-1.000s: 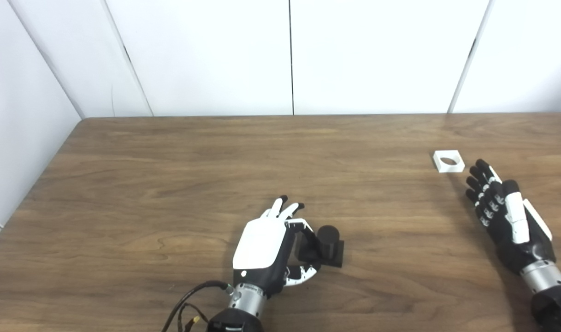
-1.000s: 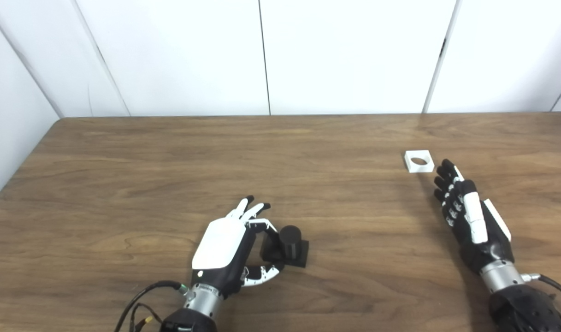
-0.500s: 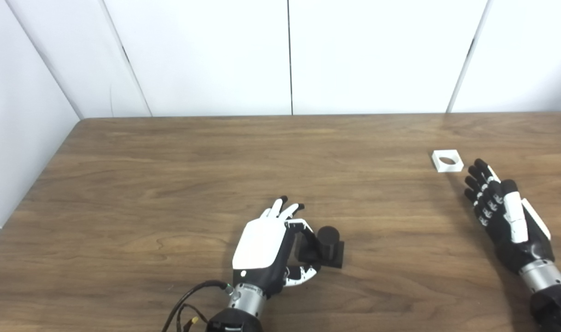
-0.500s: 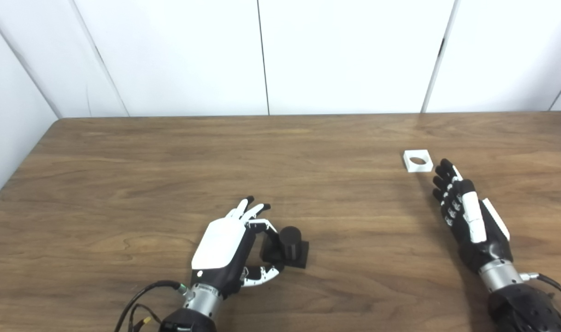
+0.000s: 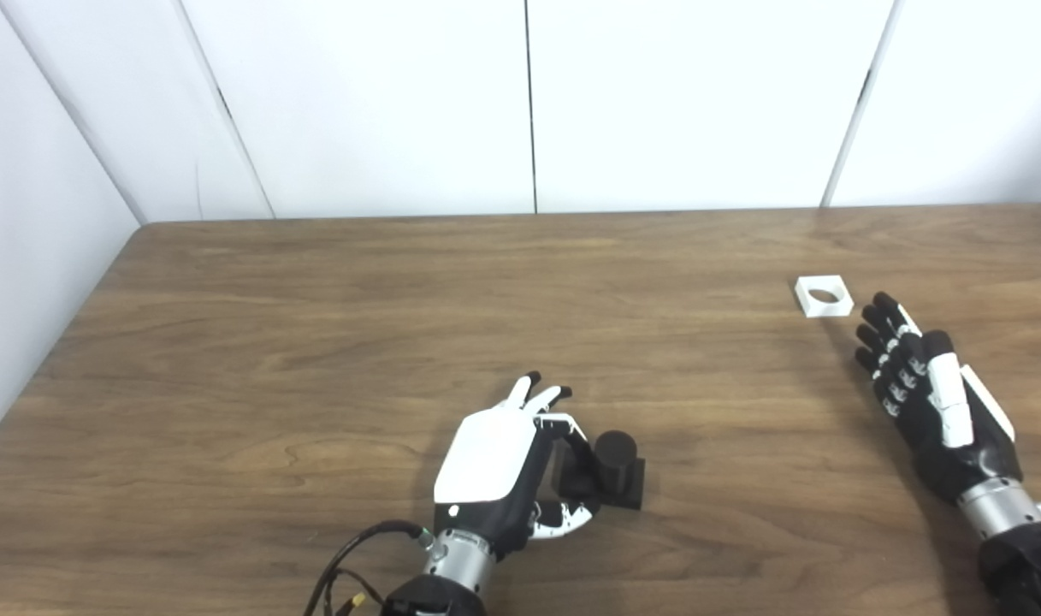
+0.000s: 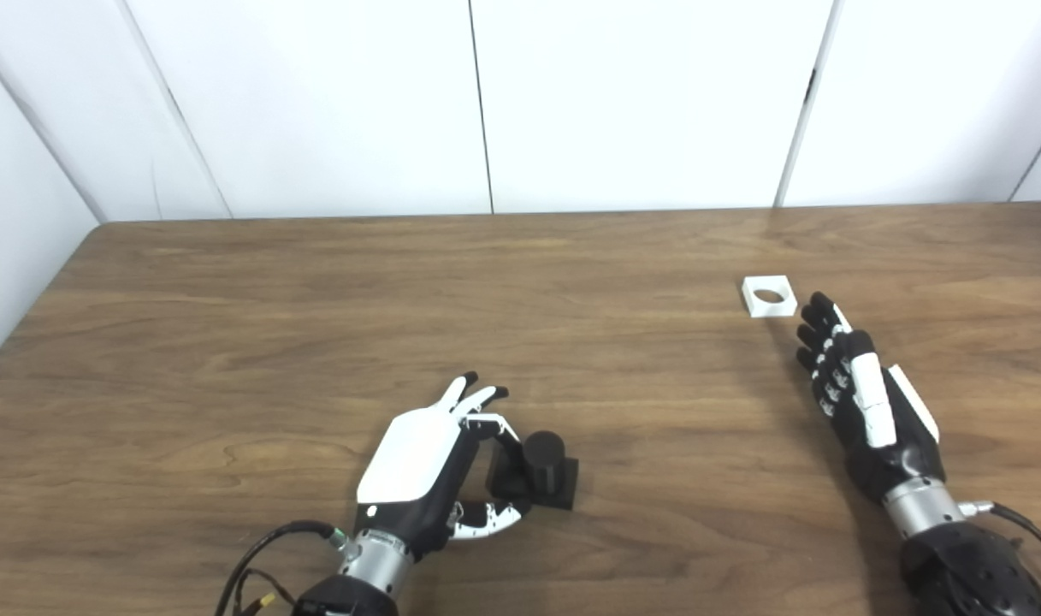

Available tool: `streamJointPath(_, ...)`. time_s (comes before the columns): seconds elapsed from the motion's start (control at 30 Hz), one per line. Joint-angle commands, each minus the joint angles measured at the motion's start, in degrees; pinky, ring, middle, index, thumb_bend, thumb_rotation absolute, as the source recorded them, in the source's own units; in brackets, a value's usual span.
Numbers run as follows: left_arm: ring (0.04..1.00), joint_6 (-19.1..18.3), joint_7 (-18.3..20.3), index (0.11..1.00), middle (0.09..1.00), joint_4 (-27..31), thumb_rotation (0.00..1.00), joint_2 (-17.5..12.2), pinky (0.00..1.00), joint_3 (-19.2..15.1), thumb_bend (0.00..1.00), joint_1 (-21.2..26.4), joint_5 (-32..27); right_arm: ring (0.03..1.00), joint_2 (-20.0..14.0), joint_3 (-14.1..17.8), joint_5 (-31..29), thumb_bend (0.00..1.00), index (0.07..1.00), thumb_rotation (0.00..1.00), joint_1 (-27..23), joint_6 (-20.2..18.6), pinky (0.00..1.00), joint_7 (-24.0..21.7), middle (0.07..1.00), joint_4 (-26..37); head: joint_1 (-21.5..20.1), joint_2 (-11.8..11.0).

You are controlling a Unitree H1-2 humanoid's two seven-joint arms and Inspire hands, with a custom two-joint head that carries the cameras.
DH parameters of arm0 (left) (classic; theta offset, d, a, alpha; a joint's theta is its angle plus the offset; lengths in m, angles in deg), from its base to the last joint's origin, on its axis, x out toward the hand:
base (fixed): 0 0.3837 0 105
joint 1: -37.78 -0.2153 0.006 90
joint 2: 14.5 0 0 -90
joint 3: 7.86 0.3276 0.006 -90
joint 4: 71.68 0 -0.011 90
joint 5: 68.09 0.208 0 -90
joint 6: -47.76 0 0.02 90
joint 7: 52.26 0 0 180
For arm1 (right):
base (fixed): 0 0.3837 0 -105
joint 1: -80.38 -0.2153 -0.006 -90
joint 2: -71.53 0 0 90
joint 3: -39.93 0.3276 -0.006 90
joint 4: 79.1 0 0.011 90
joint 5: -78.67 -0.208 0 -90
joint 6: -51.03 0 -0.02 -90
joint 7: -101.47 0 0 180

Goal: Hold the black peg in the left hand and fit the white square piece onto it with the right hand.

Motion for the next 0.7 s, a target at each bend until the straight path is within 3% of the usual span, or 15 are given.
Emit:
streamJointPath(0.0, 0.997, 0.88, -0.25, 0.493, 0.896, 3.3, 0.07, 1.1, 0.92, -0.36, 0.52, -0.49, 0.82, 1.0, 0.73, -0.89, 0.12, 0.7, 1.0, 0.98, 1.81, -0.82, 1.0, -0.57, 1.0, -1.75, 0.04, 0.03)
streamJointPath(0.17, 0.989, 0.97, 0.46, 0.493, 0.894, 4.63, 0.08, 1.17, 0.93, -0.52, 0.52, -0.59, 1.65, 1.0, 0.7, -0.88, -0.21, 0.69, 1.0, 0.98, 1.78, -0.59, 1.0, -0.9, 1.0, -2.2, 0.1, -0.02)
streamJointPath(0.2, 0.988, 0.87, 0.83, 0.518, 0.894, 4.97, 0.1, 1.23, 0.93, -0.54, 0.58, -0.56, 1.84, 1.0, 0.73, -0.85, -0.2, 0.69, 1.0, 0.98, 1.76, -0.49, 1.0, -0.87, 1.0, -2.32, 0.06, 0.0)
streamJointPath(0.23, 0.988, 0.77, 1.22, 0.578, 0.894, 5.28, 0.16, 1.3, 0.93, -0.57, 0.7, -0.51, 2.01, 1.0, 0.77, -0.8, -0.22, 0.69, 1.0, 0.98, 1.78, -0.54, 1.0, -0.78, 1.0, -2.32, 0.06, 0.0)
streamJointPath(0.3, 0.989, 0.65, 1.92, 0.613, 0.895, 5.93, 0.21, 1.48, 0.94, -0.71, 0.77, -0.46, 2.06, 1.0, 0.87, -0.7, -0.36, 0.7, 1.0, 0.97, 1.82, -0.61, 1.0, -0.7, 1.0, -2.37, 0.2, -0.03)
streamJointPath(0.67, 0.983, 0.81, 5.27, 0.663, 0.883, 8.88, 0.23, 1.27, 0.94, -1.9, 0.85, -0.18, 2.69, 1.0, 0.81, -0.72, -0.52, 0.69, 1.0, 0.98, 1.63, -0.69, 1.0, -0.79, 1.0, -2.84, 0.41, 0.0)
